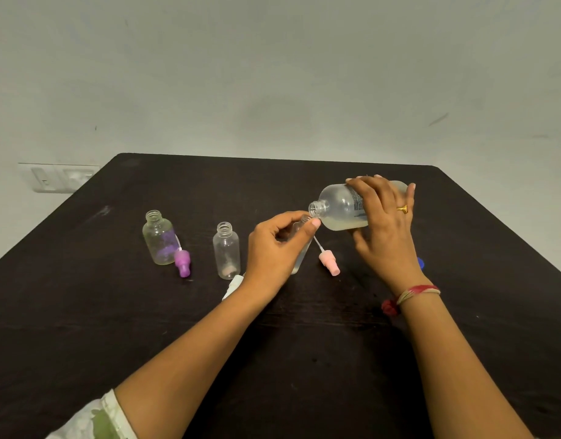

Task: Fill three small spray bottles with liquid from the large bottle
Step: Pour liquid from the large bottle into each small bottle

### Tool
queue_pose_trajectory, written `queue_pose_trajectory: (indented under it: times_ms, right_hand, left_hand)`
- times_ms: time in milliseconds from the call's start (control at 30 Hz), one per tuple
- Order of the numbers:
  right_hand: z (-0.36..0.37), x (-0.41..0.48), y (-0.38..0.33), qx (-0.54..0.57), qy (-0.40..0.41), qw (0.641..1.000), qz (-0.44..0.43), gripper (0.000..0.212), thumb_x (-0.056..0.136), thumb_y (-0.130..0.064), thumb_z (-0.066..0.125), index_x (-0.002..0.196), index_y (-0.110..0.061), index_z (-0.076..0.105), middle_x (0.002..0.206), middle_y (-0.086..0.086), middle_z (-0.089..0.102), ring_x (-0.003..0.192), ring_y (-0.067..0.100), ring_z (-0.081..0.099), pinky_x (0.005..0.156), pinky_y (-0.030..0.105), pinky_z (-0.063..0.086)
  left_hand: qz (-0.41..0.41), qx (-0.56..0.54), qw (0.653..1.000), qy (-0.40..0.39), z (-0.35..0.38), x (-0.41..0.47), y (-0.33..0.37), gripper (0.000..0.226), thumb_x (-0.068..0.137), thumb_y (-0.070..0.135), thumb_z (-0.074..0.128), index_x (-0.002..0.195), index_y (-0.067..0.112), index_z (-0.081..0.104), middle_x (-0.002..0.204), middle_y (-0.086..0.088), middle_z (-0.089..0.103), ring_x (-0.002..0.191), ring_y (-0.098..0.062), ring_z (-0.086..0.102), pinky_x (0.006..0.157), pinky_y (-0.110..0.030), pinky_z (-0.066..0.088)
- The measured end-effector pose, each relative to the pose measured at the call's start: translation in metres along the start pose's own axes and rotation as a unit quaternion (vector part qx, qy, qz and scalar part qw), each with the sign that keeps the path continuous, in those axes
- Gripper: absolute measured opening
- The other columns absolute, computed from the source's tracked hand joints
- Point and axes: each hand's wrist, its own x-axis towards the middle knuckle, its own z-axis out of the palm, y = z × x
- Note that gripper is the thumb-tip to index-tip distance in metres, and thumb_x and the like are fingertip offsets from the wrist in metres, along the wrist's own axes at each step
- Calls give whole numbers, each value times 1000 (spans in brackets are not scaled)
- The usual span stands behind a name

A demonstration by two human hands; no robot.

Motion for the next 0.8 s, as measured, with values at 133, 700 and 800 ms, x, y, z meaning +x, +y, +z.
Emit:
queue_pose_trajectory:
  times_ms: [133, 700, 800]
  right_hand:
    - [0, 0, 0, -4, -1, 1000, 0, 81, 66, 6, 67, 134, -26, 36, 134, 4, 45, 134, 26, 35, 114, 52, -5]
    - [-3, 0, 1, -15, 4, 1000, -10, 77, 67, 6, 67, 134, -23, 39, 134, 5, 46, 135, 25, 33, 113, 53, -5]
    - [-3, 0, 0, -18, 4, 1000, -11, 77, 68, 5, 67, 134, -23, 39, 134, 4, 45, 135, 26, 33, 114, 52, -5]
  left_hand:
    - [-1, 3, 1000, 0, -1, 0, 0, 14, 82, 27, 73, 95, 20, 75, 84, 6, 74, 83, -11, 68, 79, -26, 55]
    - [-3, 18, 1000, 1, 0, -1, 2, 13, 81, 27, 74, 93, 22, 75, 82, 11, 73, 81, -1, 67, 77, -18, 51]
    - [-3, 18, 1000, 2, 1, -1, 3, 12, 81, 27, 74, 93, 24, 75, 83, 13, 73, 82, 0, 67, 77, -16, 51]
